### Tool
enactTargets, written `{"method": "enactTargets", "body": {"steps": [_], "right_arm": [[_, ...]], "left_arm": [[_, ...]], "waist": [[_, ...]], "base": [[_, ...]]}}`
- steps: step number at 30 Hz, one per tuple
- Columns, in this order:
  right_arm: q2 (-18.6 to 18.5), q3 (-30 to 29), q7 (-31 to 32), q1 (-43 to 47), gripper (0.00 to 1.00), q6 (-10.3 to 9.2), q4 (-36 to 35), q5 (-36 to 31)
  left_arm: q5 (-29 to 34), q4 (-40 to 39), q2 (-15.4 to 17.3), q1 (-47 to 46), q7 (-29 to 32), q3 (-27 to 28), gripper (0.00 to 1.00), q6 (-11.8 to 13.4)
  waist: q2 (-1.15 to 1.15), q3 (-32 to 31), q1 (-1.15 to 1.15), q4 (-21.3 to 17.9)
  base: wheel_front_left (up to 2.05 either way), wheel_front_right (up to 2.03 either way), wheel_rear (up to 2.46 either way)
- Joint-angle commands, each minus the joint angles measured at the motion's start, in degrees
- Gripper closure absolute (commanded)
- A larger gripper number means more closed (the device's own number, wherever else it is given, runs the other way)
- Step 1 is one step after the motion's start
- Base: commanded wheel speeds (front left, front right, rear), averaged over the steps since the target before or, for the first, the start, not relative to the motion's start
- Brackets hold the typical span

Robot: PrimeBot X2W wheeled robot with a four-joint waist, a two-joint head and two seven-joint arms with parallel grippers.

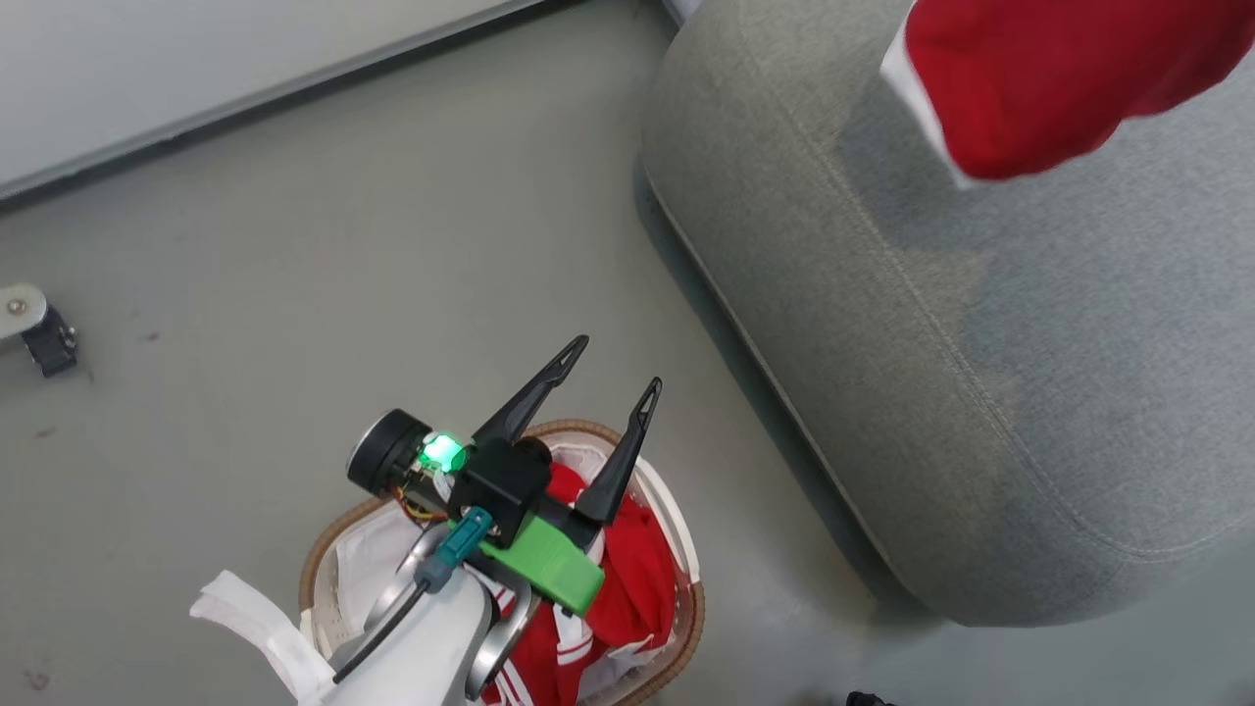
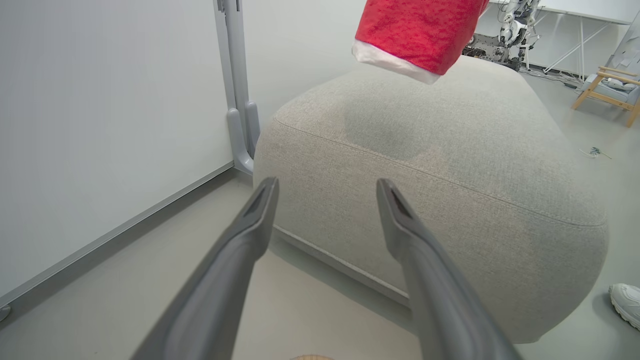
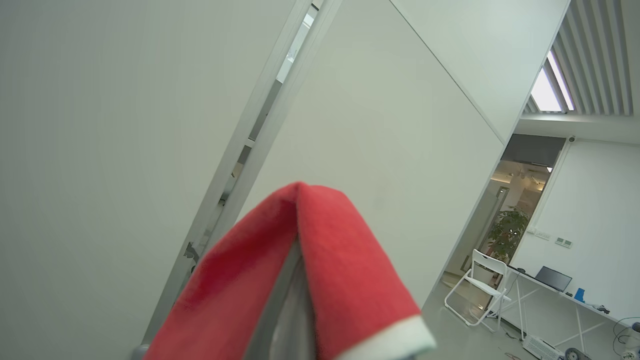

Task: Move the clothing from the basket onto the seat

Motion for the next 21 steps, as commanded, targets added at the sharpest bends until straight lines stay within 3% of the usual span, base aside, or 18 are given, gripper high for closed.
{"method": "enactTargets", "body": {"steps": [1,6,11,21], "right_arm": [[-1.86,-0.84,-0.26,-2.45,1.0,-0.06,1.33,-0.67],[-8.28,-5.15,-0.21,-11.32,1.0,-0.06,7.67,-1.07],[-11.21,-8.37,-0.21,-15.67,1.0,-0.06,11.86,-2.66],[-7.44,-10.59,-0.21,-9.81,1.0,-0.06,15.45,-4.91]], "left_arm": [[0.42,-0.58,0.41,-1.8,-0.03,-0.04,0.0,-0.24],[1.63,-1.57,0.26,-5.29,-0.03,-1.15,0.0,-0.21],[2.21,-2.23,-0.58,-8.35,-0.03,-2.16,0.0,-0.22],[2.81,-2.13,-0.06,-8.87,-0.03,-2.08,0.0,0.07]], "waist": [[0.0,7.46,-0.01,5.06],[0.0,13.08,-0.01,7.66],[0.0,17.5,-0.01,9.85],[0.0,21.71,-0.01,10.91]], "base": [[0.0,0.0,0.0],[0.0,0.0,0.0],[0.0,0.0,0.0],[0.0,0.0,0.0]]}}
